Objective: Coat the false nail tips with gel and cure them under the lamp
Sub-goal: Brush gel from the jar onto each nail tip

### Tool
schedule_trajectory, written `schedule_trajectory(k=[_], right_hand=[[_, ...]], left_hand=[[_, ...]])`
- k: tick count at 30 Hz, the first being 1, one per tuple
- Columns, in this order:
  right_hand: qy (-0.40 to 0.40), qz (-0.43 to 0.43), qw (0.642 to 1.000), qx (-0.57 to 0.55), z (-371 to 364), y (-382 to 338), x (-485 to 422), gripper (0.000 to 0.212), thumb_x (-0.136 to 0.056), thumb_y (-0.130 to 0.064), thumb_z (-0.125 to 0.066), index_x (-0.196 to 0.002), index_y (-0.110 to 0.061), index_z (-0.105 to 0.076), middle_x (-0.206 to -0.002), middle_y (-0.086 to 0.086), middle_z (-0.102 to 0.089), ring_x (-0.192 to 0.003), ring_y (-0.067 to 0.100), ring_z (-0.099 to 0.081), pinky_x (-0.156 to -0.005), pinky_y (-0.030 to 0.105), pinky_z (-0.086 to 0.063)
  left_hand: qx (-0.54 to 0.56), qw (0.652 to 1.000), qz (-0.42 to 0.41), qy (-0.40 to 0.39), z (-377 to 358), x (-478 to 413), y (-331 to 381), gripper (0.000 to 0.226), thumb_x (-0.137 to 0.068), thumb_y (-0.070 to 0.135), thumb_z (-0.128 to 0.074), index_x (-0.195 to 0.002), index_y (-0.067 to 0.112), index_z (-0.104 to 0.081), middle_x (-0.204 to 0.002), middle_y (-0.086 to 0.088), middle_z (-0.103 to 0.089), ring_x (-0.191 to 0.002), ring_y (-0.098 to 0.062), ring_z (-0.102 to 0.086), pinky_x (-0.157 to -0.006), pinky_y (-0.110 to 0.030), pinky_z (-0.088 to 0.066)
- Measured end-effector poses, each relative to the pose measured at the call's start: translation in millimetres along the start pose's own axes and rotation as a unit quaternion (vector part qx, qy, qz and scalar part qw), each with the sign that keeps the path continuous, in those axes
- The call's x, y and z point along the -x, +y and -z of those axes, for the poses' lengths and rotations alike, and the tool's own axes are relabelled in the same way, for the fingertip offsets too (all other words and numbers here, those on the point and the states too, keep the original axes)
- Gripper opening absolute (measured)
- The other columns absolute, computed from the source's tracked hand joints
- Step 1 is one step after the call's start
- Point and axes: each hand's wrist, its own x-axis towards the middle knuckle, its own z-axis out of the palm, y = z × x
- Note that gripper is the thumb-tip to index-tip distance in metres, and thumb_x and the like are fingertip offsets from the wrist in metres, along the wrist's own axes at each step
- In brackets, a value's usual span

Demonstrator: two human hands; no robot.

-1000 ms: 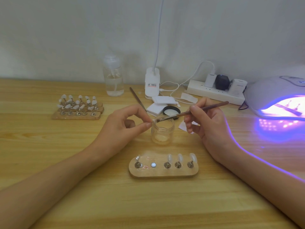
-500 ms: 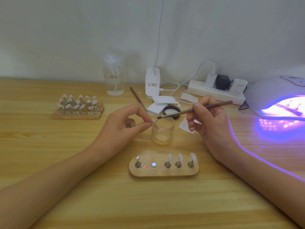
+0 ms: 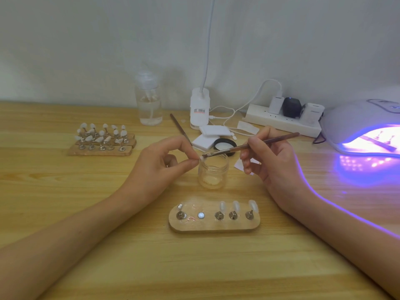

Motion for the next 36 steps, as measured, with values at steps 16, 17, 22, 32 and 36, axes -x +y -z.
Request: schedule_trajectory(k=[16, 17, 22, 32, 36], right_hand=[[0.009, -0.001, 1.000, -0.012, 0.5, -1.0, -0.6, 0.017, -0.091, -0.022, -0.063, -0.075, -0.021, -0.058, -0.067, 0.005, -0.064, -0.058, 0.014, -0.057, -0.051, 0.022, -0.048], [0.002, 0.001, 1.000, -0.012, -0.1, -1.3, -0.5, 0.016, -0.091, -0.021, -0.061, -0.075, -0.020, -0.057, -0.067, 0.005, -0.064, -0.059, 0.014, -0.058, -0.051, 0.022, -0.047], [0.015, -0.005, 1.000, 0.016, -0.3, -1.8, 0.6, 0.022, -0.087, -0.027, -0.065, -0.082, -0.010, -0.052, -0.067, 0.005, -0.064, -0.059, 0.015, -0.058, -0.051, 0.023, -0.048], [0.034, -0.001, 0.999, 0.030, 1.4, -0.5, 0.3, 0.019, -0.098, -0.010, -0.055, -0.080, -0.012, -0.051, -0.064, 0.003, -0.063, -0.058, 0.014, -0.057, -0.050, 0.024, -0.048], [0.019, 0.013, 1.000, 0.003, -0.2, -2.6, -0.1, 0.017, -0.093, -0.014, -0.058, -0.078, -0.015, -0.051, -0.064, 0.003, -0.062, -0.057, 0.014, -0.057, -0.050, 0.023, -0.047]], left_hand=[[0.011, 1.000, 0.006, -0.002, 0.9, 0.2, -0.3, 0.011, -0.085, 0.008, -0.073, -0.081, 0.013, -0.065, -0.072, 0.021, -0.061, -0.045, -0.004, -0.037, -0.049, -0.011, -0.032], [0.012, 1.000, 0.005, -0.003, 1.0, 0.2, -0.5, 0.011, -0.085, 0.008, -0.073, -0.081, 0.014, -0.065, -0.073, 0.020, -0.061, -0.045, -0.004, -0.037, -0.049, -0.010, -0.032], [0.012, 1.000, 0.008, -0.003, 0.5, 0.5, -1.2, 0.010, -0.086, 0.008, -0.073, -0.081, 0.014, -0.065, -0.067, 0.023, -0.059, -0.044, -0.003, -0.037, -0.048, -0.009, -0.032], [0.002, 1.000, 0.006, -0.002, 0.2, 0.6, -0.1, 0.010, -0.086, 0.007, -0.073, -0.081, 0.011, -0.065, -0.058, 0.028, -0.056, -0.043, -0.002, -0.037, -0.048, -0.008, -0.030], [0.005, 1.000, 0.013, -0.001, 0.5, 1.2, 0.4, 0.010, -0.086, 0.008, -0.073, -0.081, 0.012, -0.066, -0.058, 0.028, -0.056, -0.045, -0.002, -0.036, -0.047, -0.009, -0.030]])
